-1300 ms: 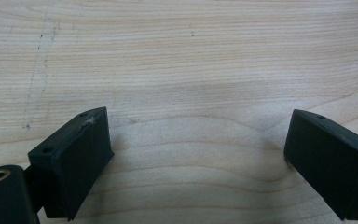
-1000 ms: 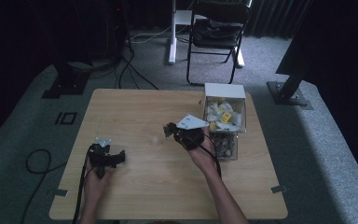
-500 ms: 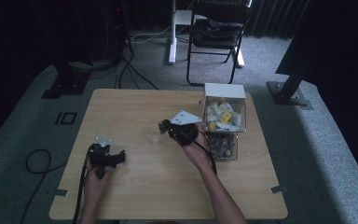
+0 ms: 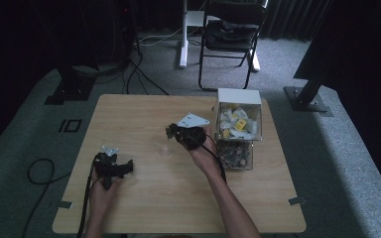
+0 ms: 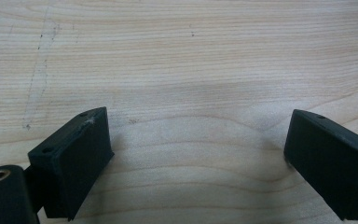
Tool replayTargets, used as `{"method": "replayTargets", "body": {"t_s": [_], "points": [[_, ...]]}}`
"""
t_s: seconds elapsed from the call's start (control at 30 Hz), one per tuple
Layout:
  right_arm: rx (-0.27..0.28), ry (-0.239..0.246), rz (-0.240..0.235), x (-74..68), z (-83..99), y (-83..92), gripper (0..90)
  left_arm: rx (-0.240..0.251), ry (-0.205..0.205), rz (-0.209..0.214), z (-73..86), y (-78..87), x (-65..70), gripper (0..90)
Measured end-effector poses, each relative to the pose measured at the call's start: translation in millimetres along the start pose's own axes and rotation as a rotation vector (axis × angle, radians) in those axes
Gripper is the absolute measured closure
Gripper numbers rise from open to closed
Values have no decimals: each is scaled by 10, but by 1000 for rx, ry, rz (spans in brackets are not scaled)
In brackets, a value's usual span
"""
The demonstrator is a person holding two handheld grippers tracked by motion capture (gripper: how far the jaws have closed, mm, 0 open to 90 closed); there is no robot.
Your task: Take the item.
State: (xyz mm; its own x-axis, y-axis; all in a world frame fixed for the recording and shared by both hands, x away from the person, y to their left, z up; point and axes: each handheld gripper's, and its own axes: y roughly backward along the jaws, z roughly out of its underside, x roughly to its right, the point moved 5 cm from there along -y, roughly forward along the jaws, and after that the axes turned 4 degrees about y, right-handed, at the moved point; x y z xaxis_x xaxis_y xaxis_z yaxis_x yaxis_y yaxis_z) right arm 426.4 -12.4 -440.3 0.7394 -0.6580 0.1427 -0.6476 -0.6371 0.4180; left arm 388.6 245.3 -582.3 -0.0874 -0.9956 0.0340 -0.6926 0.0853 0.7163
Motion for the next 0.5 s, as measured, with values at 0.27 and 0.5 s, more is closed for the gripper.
{"method": "replayTargets", "body": {"t_s": [0.27,0.5], "points": [[-15,2,-6,-65,-16,-152,862,0,0,0,0,0,0,78],[-24,-1,-2,-97,-63,-252,864,0,0,0,0,0,0,78]]}}
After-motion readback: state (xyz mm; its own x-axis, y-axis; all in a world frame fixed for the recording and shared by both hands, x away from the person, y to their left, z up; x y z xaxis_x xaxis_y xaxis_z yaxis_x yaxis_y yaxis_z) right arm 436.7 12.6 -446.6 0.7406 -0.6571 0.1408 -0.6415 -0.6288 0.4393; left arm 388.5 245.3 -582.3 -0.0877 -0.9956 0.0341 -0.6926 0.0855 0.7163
